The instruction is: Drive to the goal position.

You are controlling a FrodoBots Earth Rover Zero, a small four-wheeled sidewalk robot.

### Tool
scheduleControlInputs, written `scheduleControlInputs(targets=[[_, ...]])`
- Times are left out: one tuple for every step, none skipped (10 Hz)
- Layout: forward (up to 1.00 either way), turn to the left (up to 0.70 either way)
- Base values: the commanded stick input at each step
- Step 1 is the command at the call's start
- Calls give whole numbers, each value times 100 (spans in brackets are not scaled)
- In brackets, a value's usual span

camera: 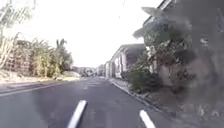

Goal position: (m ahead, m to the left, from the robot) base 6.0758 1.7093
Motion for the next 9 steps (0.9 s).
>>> scheduleControlInputs(targets=[[85,10],[85,14],[85,19],[85,26],[85,33],[85,2],[85,0],[85,0],[85,0]])
